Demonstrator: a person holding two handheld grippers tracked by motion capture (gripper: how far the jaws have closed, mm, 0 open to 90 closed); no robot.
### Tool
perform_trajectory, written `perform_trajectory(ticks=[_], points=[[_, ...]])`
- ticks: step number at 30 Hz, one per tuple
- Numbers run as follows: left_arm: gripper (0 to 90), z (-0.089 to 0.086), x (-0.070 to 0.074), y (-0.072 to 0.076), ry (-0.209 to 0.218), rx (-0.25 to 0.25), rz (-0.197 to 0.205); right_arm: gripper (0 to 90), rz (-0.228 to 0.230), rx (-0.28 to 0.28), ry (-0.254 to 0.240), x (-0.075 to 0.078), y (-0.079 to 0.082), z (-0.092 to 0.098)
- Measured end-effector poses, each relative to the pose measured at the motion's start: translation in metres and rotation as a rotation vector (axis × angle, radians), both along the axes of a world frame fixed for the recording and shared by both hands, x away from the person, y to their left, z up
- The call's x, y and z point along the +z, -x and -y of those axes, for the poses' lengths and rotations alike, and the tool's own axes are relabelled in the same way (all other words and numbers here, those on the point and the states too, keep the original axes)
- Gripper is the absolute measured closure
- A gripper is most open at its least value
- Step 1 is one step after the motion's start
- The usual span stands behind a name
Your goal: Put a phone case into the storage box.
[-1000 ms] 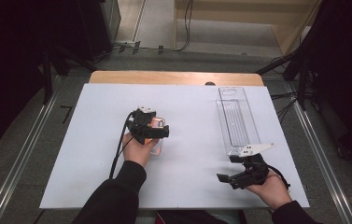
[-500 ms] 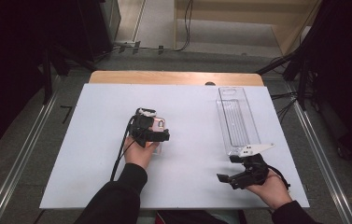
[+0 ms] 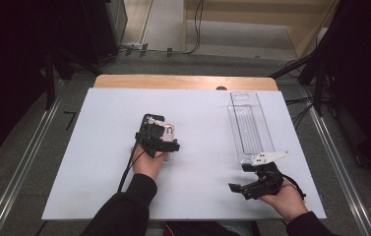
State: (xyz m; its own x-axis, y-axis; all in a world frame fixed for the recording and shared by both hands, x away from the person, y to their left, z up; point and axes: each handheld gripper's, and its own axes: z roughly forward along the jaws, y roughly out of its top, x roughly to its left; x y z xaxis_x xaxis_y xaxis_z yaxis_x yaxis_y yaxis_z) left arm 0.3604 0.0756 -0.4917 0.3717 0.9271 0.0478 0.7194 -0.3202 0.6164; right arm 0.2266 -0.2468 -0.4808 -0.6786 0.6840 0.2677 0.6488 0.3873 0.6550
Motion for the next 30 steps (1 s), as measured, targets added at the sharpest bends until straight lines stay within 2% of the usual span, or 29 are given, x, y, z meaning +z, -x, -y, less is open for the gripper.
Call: perform_trajectory(ticks=[5,14,16,30], points=[[4.5,0.0009,-0.0029,0.001,-0.008,0.004,-0.003,6.4,0.002,0.001,0.0,0.0001,0.0002,-0.0004],[8.1,0.0046,-0.006,0.0044,-0.082,0.016,0.035,6.4,0.002,0.0,0.001,0.0,0.0001,-0.0004],[12.4,0.0054,-0.0068,0.0058,-0.085,0.021,0.053,6.4,0.002,0.0,0.002,0.0001,0.0002,-0.0004],[15.3,0.0086,-0.0072,0.0079,-0.109,0.023,0.055,6.4,0.002,0.0,0.004,0.0001,0.0003,-0.0003]])
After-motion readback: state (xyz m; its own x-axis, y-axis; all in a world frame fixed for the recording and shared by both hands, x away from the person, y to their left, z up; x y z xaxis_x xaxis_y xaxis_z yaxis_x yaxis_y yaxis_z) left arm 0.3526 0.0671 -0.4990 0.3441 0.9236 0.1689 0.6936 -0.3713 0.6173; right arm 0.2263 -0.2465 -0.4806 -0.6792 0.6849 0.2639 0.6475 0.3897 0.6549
